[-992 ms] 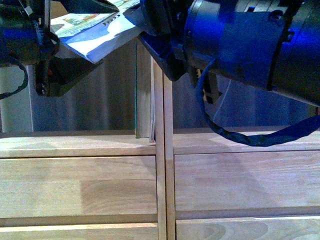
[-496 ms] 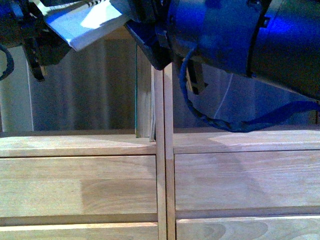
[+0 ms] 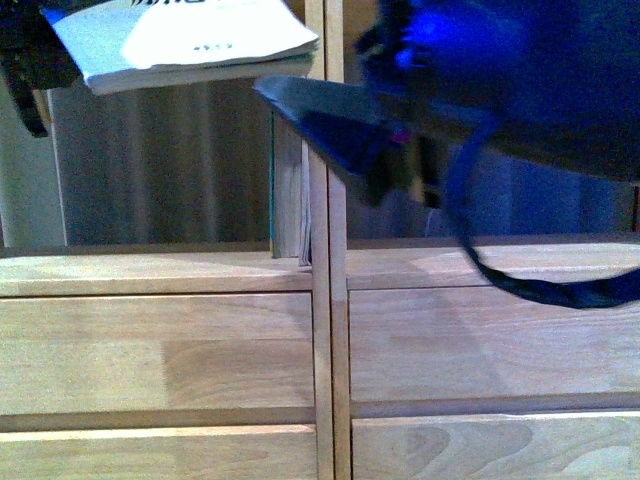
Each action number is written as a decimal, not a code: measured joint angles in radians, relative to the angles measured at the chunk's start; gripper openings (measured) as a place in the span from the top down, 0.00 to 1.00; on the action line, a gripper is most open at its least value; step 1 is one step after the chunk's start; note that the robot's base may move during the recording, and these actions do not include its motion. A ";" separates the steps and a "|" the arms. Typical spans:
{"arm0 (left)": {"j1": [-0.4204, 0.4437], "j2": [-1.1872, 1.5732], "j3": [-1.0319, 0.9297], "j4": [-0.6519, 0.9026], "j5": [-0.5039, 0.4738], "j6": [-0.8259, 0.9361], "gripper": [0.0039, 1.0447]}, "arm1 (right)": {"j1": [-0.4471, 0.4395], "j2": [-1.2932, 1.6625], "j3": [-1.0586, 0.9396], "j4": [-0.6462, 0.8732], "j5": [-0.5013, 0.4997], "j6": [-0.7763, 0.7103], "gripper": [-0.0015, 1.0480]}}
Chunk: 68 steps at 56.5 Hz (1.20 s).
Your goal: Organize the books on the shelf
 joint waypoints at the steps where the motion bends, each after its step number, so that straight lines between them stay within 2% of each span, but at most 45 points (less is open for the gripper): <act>1: 0.004 0.001 0.003 -0.012 -0.005 0.007 0.94 | -0.008 -0.010 -0.009 -0.004 -0.003 -0.004 0.31; 7: 0.029 0.017 0.035 -0.188 -0.084 0.234 0.94 | -0.127 -0.132 -0.108 -0.068 -0.071 -0.058 0.12; 11: 0.029 0.034 0.053 -0.270 -0.129 0.386 0.94 | -0.200 -0.194 -0.149 -0.114 -0.105 -0.095 0.06; 19: 0.021 0.093 0.105 -0.351 -0.241 0.705 0.94 | -0.359 -0.323 -0.215 -0.223 -0.182 -0.185 0.07; 27: 0.012 0.171 0.190 -0.383 -0.354 1.016 0.94 | -0.521 -0.472 -0.280 -0.308 -0.303 -0.252 0.07; 34: 0.005 0.248 0.289 -0.411 -0.463 1.190 0.94 | -0.652 -0.595 -0.335 -0.350 -0.406 -0.272 0.07; 40: -0.003 0.329 0.377 -0.447 -0.550 1.298 0.94 | -0.741 -0.689 -0.378 -0.395 -0.457 -0.293 0.07; 50: -0.024 0.450 0.472 -0.473 -0.632 1.374 0.94 | -0.798 -0.820 -0.418 -0.492 -0.440 -0.396 0.07; 68: -0.080 0.551 0.559 -0.445 -0.678 1.474 0.94 | -0.804 -0.840 -0.422 -0.497 -0.435 -0.446 0.07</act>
